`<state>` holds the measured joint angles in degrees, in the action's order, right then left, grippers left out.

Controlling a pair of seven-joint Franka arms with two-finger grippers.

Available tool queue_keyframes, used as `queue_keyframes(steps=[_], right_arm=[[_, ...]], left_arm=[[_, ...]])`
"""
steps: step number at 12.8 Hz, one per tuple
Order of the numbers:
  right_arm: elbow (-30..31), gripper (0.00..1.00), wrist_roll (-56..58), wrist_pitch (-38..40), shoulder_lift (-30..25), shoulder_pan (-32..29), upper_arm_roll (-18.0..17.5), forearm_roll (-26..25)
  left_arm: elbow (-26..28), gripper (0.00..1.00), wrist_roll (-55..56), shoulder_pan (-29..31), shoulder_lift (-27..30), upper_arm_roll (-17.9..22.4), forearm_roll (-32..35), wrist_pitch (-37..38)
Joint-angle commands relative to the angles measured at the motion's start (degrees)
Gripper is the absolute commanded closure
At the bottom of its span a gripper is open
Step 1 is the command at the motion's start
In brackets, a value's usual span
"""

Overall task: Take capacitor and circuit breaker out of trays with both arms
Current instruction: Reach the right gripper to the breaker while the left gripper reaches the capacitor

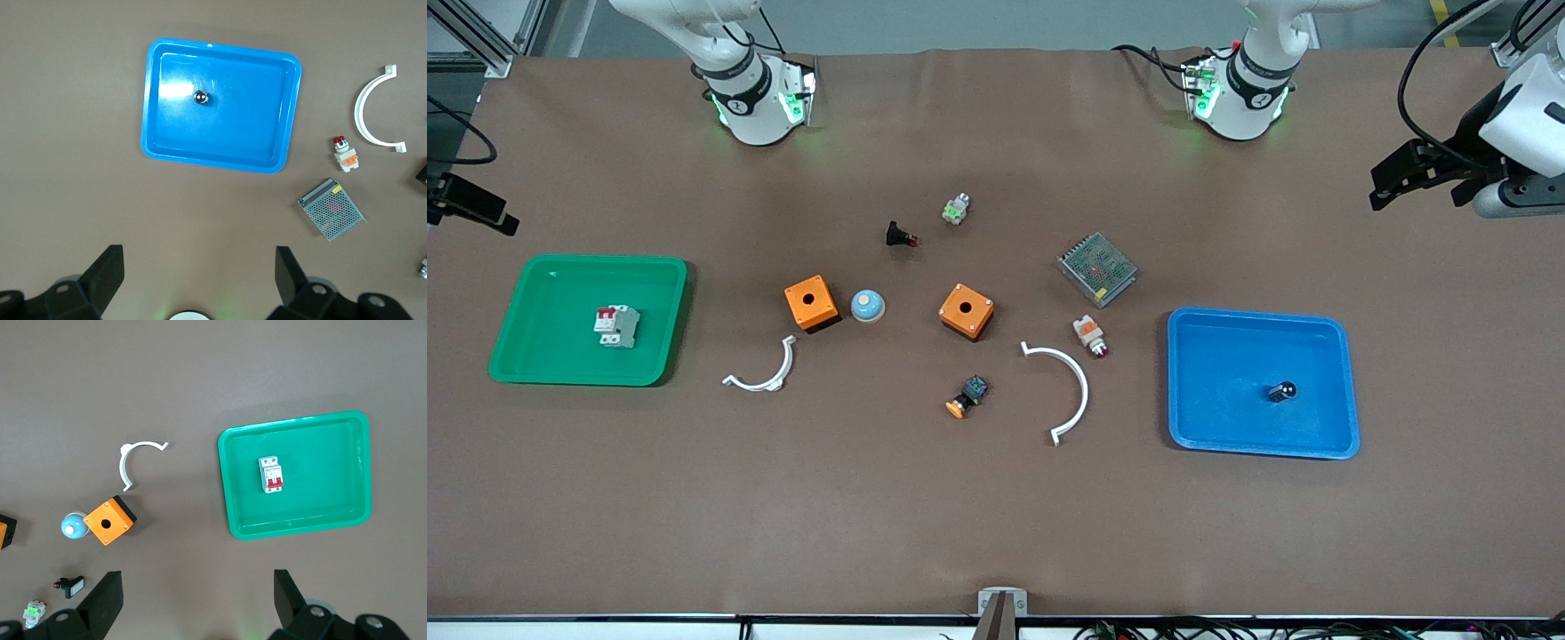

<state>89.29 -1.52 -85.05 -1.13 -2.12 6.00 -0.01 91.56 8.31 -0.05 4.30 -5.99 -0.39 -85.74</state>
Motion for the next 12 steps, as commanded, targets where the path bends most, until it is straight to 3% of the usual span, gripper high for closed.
queue_keyframes(steps=[1,4,7,9,12], right_arm=[[-0.52,0.00,0.37,0.24,-0.54,-0.52,0.06,0.98],[-0.27,0.00,3.62,0.06,-0.19,-1.75,0.50,0.63],[6.21,0.00,9.74,-3.69,0.34,-2.89,1.82,-0.33],[13.41,0.00,13.03,-11.07,0.43,-3.50,1.82,-4.28],[23.00,0.00,13.29,-23.27,2.61,-4.38,1.91,-5.26]], left_arm=[[-1.30,0.00,-0.66,0.32,-0.52,0.01,0.04,0.57],[-1.65,0.00,-0.93,0.67,-3.31,0.63,0.39,0.57],[-1.48,0.00,-1.10,1.90,-9.64,0.54,1.88,-0.83],[3.33,0.00,-1.19,2.25,-11.85,0.54,3.38,-8.35],[12.31,0.00,-1.28,5.40,-15.01,0.28,3.38,-23.03]])
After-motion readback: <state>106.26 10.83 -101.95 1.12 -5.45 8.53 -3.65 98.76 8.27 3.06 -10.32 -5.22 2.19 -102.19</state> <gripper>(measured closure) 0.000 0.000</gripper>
